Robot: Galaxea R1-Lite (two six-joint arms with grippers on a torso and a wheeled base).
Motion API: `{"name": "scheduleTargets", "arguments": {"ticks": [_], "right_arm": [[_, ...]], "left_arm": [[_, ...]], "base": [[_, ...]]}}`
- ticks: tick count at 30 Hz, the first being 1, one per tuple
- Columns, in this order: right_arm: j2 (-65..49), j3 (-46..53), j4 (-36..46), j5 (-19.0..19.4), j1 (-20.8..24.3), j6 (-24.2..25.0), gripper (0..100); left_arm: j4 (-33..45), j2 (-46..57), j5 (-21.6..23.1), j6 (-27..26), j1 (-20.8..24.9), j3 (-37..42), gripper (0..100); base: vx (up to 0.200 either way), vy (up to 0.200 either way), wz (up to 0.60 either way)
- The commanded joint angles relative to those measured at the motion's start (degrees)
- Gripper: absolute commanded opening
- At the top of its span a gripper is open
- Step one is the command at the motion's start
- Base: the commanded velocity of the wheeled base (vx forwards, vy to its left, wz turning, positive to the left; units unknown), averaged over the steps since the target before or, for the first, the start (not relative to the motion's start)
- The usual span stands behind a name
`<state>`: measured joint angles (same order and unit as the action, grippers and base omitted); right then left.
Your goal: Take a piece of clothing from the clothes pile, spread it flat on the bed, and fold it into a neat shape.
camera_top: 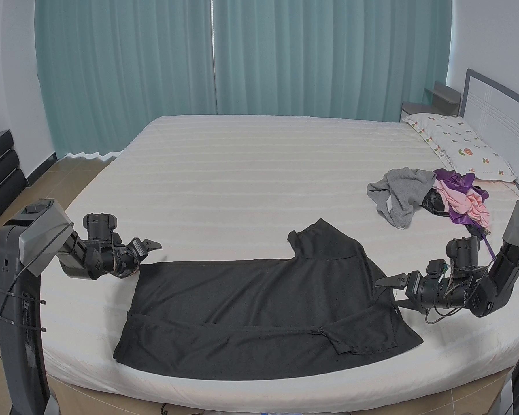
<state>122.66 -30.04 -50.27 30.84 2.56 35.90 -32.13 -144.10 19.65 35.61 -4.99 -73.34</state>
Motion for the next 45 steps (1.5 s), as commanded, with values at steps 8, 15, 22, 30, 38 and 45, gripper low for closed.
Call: {"name": "scheduleTargets", "arguments": {"ticks": [8,15,22,30,38,45], "right_arm": [[0.0,0.0,0.0,-0.1,-0.3,0.2,100],[1.0,-0.8,-0.1,-1.9,-0.3,0.3,100],[1.7,-1.5,-0.1,-2.6,0.0,0.3,100],[1.9,-3.5,-0.1,-2.8,0.0,0.6,100],[6.6,-13.0,1.7,-10.7,2.3,1.6,100],[12.1,-22.0,5.4,-15.3,5.8,1.6,100]], "left_arm": [[-0.1,0.2,-5.7,-0.1,0.9,1.2,0],[0.0,1.5,-6.7,4.6,0.9,1.7,0],[-0.1,4.7,-6.7,10.2,0.6,2.1,0],[0.0,6.1,-6.7,10.4,-0.3,4.1,0],[-0.1,7.3,-6.0,14.5,-0.5,4.4,0],[0.0,7.4,-5.9,15.3,-0.5,4.6,0]], "base": [[0.000,0.000,0.00],[0.000,0.000,0.00],[0.000,0.000,0.00],[0.000,0.000,0.00],[0.000,0.000,0.00],[0.000,0.000,0.00]]}}
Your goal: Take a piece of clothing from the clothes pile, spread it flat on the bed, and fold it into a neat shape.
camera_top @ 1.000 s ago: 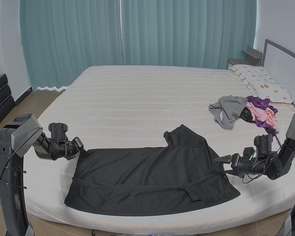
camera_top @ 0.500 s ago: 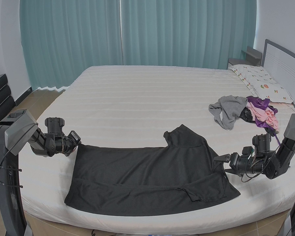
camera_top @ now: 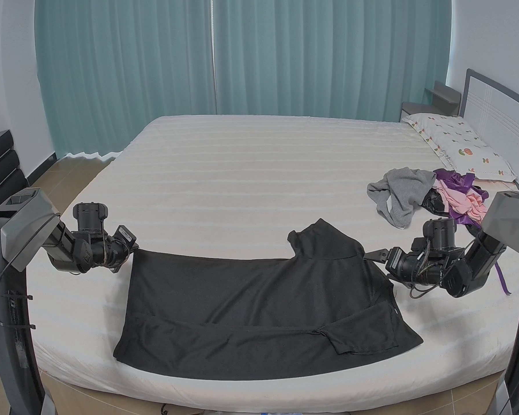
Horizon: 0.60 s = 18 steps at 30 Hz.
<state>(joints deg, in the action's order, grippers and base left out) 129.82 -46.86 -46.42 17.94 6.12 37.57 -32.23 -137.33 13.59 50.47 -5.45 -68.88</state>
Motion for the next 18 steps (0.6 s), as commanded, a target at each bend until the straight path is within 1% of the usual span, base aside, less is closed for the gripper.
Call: {"name": "scheduleTargets", "arguments": {"ticks": [1,3,8,10,14,18], "right_arm": [[6.7,-9.0,3.5,-4.6,2.7,-0.2,100],[8.5,-13.5,7.0,-5.5,3.1,-0.2,100],[12.3,-24.6,13.9,-6.0,3.1,0.0,100],[14.6,-28.4,16.5,-7.4,3.2,0.0,100],[19.6,-35.8,18.6,-11.1,3.8,-0.1,100],[23.1,-41.8,18.7,-11.9,3.9,0.0,100]], "left_arm": [[0.2,0.6,0.2,0.4,0.0,0.2,0],[0.2,0.5,0.3,0.5,0.0,0.1,0],[0.2,0.6,0.3,0.5,0.0,0.4,0],[0.1,0.3,0.3,0.5,0.0,0.3,0],[0.1,0.2,0.3,0.4,0.0,0.2,0],[0.1,0.1,0.3,0.4,0.0,0.3,0]], "base": [[0.000,0.000,0.00],[0.000,0.000,0.00],[0.000,0.000,0.00],[0.000,0.000,0.00],[0.000,0.000,0.00],[0.000,0.000,0.00]]}}
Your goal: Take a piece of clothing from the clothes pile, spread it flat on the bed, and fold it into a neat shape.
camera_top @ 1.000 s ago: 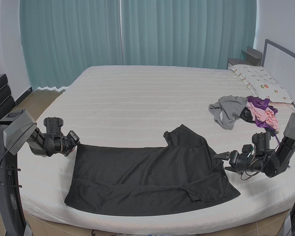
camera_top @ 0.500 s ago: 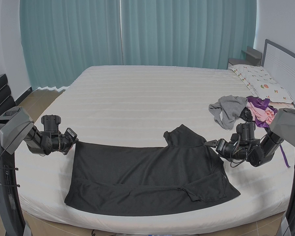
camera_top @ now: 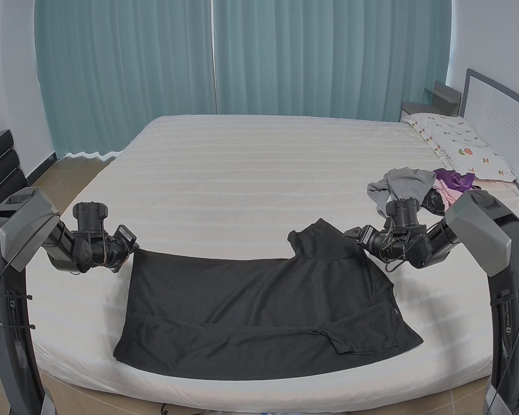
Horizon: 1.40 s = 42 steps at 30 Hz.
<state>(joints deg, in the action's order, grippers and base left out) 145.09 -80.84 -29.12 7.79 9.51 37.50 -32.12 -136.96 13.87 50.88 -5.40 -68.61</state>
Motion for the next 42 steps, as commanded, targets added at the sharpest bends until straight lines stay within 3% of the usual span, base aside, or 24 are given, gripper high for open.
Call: {"name": "scheduleTargets", "arguments": {"ticks": [1,12,13,25,33,42], "right_arm": [[8.3,-8.9,1.5,-1.7,0.5,0.0,100],[9.6,-12.8,1.4,-2.2,0.8,0.4,100],[9.6,-12.8,1.3,-2.2,0.8,0.4,0],[6.3,-10.7,1.4,-3.7,0.1,0.6,0],[0.2,-5.6,0.3,-3.3,-0.3,6.6,0],[-6.0,0.6,-2.4,-1.7,-2.4,9.0,0]], "left_arm": [[0.0,-0.2,0.0,0.0,0.0,0.1,0],[0.0,-0.1,0.0,0.0,0.0,0.0,0],[0.0,-0.1,0.0,0.0,0.0,0.0,0],[0.0,0.3,-0.2,-0.2,0.0,0.2,0],[0.0,4.2,-0.8,-0.2,0.0,2.4,0],[0.0,6.4,-1.1,-0.3,-0.1,3.5,0]], "base": [[0.000,0.000,0.00],[0.000,0.000,0.00],[0.000,0.000,0.00],[0.000,0.000,0.00],[0.000,0.000,0.00],[0.000,0.000,0.00]]}}
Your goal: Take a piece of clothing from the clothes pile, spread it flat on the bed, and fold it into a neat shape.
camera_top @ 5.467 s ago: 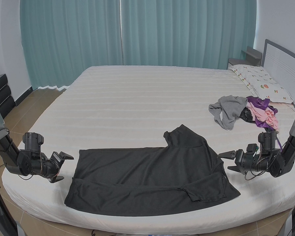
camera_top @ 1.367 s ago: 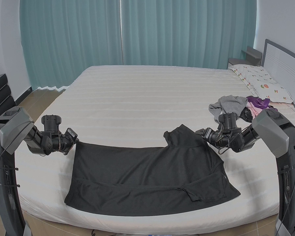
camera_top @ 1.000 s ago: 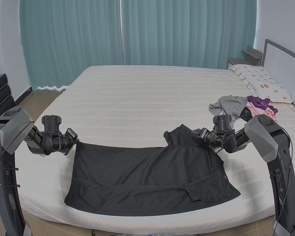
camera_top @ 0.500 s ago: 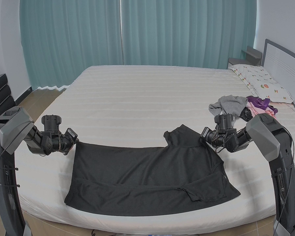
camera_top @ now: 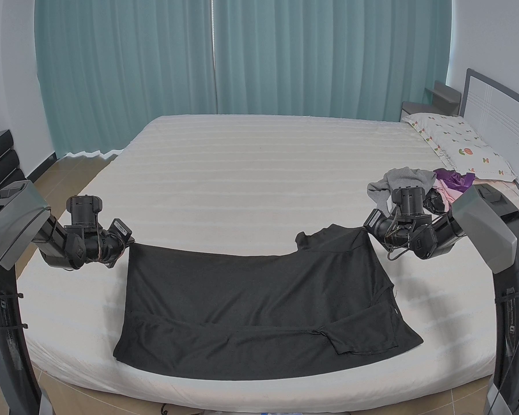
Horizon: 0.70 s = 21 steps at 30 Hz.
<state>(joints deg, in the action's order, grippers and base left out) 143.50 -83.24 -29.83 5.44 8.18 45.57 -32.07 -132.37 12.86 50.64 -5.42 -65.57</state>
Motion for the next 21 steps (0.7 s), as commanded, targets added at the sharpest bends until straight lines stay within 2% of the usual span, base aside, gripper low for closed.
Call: {"name": "scheduleTargets", "arguments": {"ticks": [1,6,21], "right_arm": [[-4.6,3.7,-2.7,0.8,-1.1,1.2,0],[-4.9,5.6,-4.8,1.7,-1.1,1.4,0],[-7.7,8.4,-5.2,1.1,-1.3,1.6,0]], "left_arm": [[0.0,2.0,-0.1,0.2,-0.2,0.6,0],[0.0,3.2,-0.1,0.4,-0.5,1.3,0],[-0.1,7.2,0.1,1.0,-2.7,4.5,0]], "base": [[0.000,0.000,0.00],[0.000,0.000,0.00],[0.000,0.000,0.00]]}}
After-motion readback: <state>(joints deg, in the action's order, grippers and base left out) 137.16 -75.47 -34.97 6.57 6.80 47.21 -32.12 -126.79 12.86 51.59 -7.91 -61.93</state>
